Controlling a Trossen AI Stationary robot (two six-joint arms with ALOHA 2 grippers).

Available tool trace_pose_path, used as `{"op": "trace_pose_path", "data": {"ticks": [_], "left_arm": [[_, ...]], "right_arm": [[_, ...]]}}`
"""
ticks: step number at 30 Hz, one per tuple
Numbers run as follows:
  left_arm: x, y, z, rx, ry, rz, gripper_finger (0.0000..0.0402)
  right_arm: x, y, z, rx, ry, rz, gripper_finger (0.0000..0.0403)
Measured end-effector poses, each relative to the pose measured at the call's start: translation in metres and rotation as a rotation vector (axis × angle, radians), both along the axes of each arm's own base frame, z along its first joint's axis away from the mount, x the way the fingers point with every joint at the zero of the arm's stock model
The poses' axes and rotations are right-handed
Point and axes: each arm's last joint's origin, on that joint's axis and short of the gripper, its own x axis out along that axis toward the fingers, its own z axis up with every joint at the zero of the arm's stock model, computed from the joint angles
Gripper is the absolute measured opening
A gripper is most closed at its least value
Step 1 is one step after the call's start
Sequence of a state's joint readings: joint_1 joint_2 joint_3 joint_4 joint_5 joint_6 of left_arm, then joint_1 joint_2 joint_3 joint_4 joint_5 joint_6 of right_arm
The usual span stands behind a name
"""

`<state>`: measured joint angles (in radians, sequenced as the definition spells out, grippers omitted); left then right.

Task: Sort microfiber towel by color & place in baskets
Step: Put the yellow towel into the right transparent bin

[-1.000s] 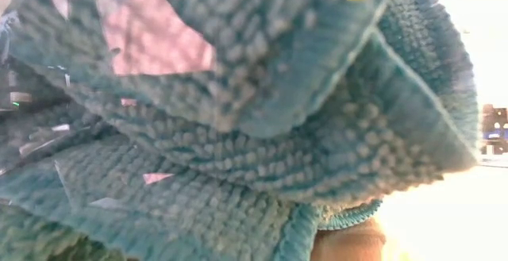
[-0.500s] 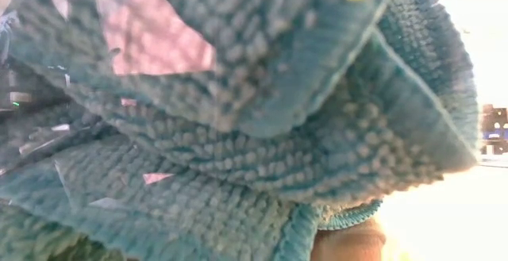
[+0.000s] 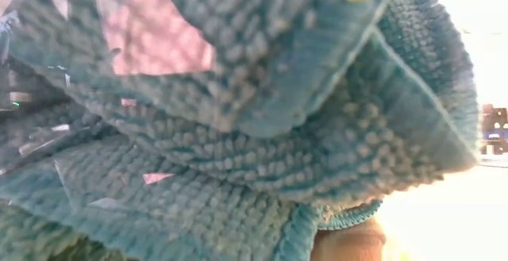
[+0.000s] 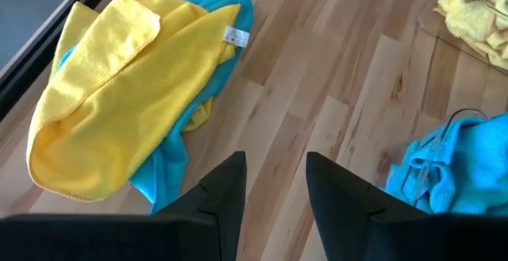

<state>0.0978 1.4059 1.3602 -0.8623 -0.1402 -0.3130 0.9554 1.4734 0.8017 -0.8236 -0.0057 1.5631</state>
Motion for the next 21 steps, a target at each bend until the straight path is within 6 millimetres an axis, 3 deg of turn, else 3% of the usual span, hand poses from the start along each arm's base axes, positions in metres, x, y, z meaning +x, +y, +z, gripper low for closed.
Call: {"op": "trace_pose_path", "data": {"ticks": [10,21], "left_arm": [[0.0,0.0,0.0,-0.005,-0.002,0.007,0.0119],[0.0,0.0,0.0,-0.005,-0.002,0.006,0.0119]], "right_arm": [[0.004,0.006,0.014,0.002,0.011,0.001,0.0123],[0.009,0.014,0.075,-0.039,0.056,0.007,0.0182]]}}
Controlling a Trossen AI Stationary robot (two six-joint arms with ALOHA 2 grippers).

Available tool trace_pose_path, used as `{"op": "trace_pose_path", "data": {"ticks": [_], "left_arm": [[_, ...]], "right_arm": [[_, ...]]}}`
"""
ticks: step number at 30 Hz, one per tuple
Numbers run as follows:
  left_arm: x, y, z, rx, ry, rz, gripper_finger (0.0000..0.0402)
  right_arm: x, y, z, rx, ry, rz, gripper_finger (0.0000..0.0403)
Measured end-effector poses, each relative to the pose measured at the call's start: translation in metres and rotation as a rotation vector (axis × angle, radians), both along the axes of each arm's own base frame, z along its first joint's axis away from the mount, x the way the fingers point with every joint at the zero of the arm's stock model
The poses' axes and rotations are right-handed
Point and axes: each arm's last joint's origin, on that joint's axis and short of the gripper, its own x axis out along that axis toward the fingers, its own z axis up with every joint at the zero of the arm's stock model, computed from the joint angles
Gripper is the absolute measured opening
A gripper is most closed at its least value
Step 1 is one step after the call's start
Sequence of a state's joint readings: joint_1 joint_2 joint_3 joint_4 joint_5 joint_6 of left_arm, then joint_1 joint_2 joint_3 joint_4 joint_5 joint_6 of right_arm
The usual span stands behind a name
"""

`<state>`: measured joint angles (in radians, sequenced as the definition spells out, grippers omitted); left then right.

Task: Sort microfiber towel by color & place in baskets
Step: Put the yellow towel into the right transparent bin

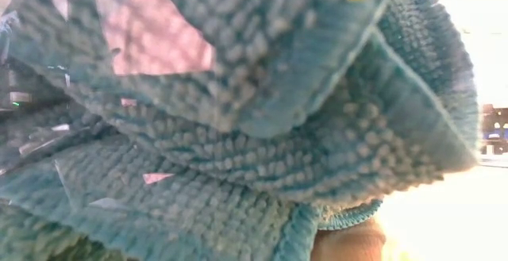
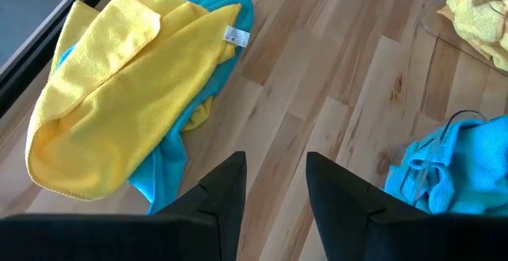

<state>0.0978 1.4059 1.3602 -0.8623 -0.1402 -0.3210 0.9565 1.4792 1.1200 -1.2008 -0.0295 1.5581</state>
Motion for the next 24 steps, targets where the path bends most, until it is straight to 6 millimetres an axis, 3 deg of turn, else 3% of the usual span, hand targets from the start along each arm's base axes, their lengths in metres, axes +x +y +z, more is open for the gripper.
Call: {"op": "trace_pose_path", "data": {"ticks": [9,19,24], "left_arm": [[0.0,0.0,0.0,0.0,0.0,0.0,0.0119],[0.0,0.0,0.0,-0.014,-0.002,0.002,0.0119],[0.0,-0.001,0.0,-0.026,-0.007,0.016,0.0119]], "right_arm": [[0.0,0.001,0.045,-0.001,0.007,0.033,0.0184],[-0.015,0.009,0.066,0.006,0.004,0.012,0.0182],[-0.022,0.014,0.065,-0.014,-0.052,-0.03,0.0147]]}}
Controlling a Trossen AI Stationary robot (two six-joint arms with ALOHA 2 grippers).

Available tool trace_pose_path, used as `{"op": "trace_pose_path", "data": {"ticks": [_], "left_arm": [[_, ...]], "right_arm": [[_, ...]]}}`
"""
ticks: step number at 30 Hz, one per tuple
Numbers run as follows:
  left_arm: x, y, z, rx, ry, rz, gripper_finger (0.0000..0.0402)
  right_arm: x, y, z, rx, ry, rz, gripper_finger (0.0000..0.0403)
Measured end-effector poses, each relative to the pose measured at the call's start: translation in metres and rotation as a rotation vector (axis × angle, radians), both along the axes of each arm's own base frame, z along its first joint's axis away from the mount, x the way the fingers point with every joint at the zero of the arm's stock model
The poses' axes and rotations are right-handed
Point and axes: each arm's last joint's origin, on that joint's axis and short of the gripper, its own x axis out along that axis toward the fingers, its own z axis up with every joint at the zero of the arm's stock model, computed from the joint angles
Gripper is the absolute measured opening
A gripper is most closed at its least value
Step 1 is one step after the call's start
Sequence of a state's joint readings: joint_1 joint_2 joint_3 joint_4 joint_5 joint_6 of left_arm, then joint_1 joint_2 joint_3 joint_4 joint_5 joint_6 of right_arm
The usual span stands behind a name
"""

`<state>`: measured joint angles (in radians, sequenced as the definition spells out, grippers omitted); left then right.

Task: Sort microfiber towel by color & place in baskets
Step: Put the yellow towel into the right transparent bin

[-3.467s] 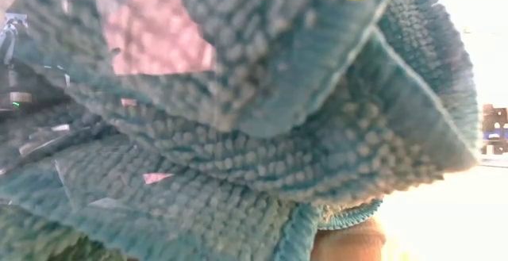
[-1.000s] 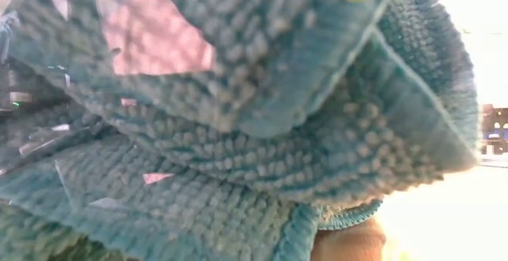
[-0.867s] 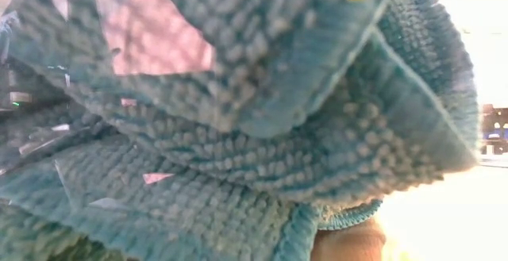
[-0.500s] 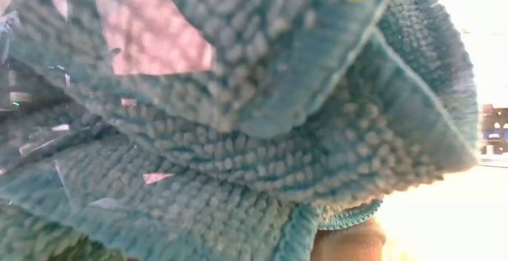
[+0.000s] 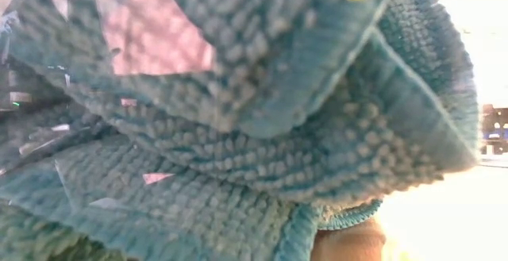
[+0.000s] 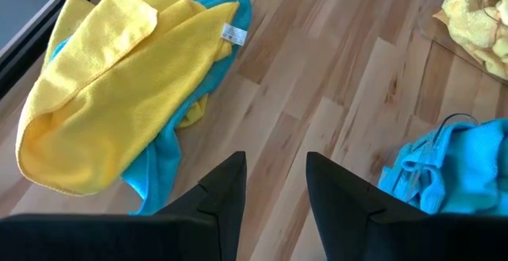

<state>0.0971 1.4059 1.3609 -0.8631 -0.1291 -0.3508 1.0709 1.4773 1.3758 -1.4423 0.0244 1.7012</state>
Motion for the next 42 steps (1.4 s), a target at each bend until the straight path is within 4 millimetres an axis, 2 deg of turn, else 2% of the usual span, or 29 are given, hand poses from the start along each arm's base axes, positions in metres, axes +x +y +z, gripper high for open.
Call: {"op": "trace_pose_path", "data": {"ticks": [4,8,14,16,19,23,29,37,42], "left_arm": [[0.0,0.0,0.0,-0.009,-0.003,0.011,0.0119],[0.0,-0.001,0.0,-0.011,-0.003,0.011,0.0119],[0.0,-0.001,0.0,-0.017,-0.004,0.006,0.0119],[0.0,-0.001,0.0,-0.02,-0.004,0.004,0.0119],[0.0,-0.001,0.0,-0.021,-0.004,0.0,0.0119],[0.0,-0.001,0.0,-0.021,-0.004,0.0,0.0119],[0.0,-0.001,0.0,-0.021,-0.004,0.0,0.0119],[0.0,-0.001,0.0,-0.02,-0.004,0.0,0.0119],[0.0,-0.001,0.0,-0.02,-0.004,0.0,0.0119]], "right_arm": [[0.001,0.005,-0.019,0.006,-0.054,0.007,0.0079],[0.004,0.008,-0.053,0.028,-0.098,0.003,0.0011],[0.001,0.002,-0.108,0.078,-0.098,-0.082,0.0018],[-0.002,-0.001,-0.12,0.093,-0.061,-0.11,0.0015],[-0.006,-0.005,-0.128,0.102,0.004,-0.158,0.0012],[-0.006,-0.004,-0.124,0.109,0.029,-0.159,0.0021],[-0.003,0.001,-0.104,0.099,0.037,-0.139,0.0059],[-0.004,0.002,-0.06,0.023,0.071,-0.138,0.0122],[-0.005,0.0,-0.03,-0.018,0.072,-0.106,0.0144]]}}
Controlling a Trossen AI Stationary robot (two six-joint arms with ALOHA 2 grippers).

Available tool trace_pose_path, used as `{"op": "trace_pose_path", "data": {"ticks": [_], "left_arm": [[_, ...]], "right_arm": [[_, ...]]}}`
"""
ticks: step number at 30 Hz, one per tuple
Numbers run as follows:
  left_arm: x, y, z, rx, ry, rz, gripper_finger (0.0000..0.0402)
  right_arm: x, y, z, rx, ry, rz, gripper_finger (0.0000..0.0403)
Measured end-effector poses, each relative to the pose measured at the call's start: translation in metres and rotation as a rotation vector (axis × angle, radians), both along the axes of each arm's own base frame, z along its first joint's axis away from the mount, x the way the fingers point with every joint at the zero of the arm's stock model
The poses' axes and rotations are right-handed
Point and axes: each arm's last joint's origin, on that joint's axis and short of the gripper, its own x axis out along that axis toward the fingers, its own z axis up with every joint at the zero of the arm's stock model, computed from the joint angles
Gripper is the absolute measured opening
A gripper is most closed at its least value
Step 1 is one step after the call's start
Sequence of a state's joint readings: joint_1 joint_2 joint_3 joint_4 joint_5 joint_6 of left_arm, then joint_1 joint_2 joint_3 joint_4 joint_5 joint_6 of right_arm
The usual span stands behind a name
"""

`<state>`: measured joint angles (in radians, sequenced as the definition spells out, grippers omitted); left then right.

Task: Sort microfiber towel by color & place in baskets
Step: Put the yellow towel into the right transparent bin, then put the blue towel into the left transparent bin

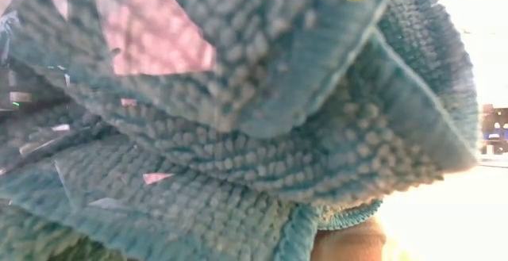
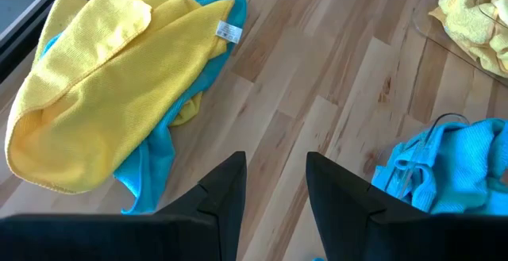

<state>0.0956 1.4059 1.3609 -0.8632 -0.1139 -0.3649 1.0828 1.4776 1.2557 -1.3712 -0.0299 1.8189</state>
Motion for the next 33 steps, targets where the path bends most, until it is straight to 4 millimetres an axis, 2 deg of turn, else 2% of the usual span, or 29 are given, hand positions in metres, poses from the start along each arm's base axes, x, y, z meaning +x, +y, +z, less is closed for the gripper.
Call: {"op": "trace_pose_path", "data": {"ticks": [7,13,18,25,33], "left_arm": [[-0.001,0.0,0.0,-0.002,0.007,0.006,0.0119],[-0.016,-0.004,0.005,0.019,0.062,-0.032,0.0119],[-0.038,-0.01,0.01,0.085,0.142,-0.046,0.0119],[-0.064,-0.018,0.023,0.142,0.09,-0.14,0.0119],[-0.112,-0.02,0.0,0.113,0.025,-0.087,0.0119]], "right_arm": [[-0.002,-0.005,0.035,-0.034,-0.007,0.004,0.0146],[0.009,-0.015,0.046,-0.115,-0.188,-0.028,0.0146],[0.034,-0.033,0.047,-0.218,-0.331,-0.135,0.0146],[0.082,-0.066,0.048,-0.242,-0.388,-0.134,0.0146],[0.124,-0.108,0.051,-0.249,-0.446,-0.11,0.0146]]}}
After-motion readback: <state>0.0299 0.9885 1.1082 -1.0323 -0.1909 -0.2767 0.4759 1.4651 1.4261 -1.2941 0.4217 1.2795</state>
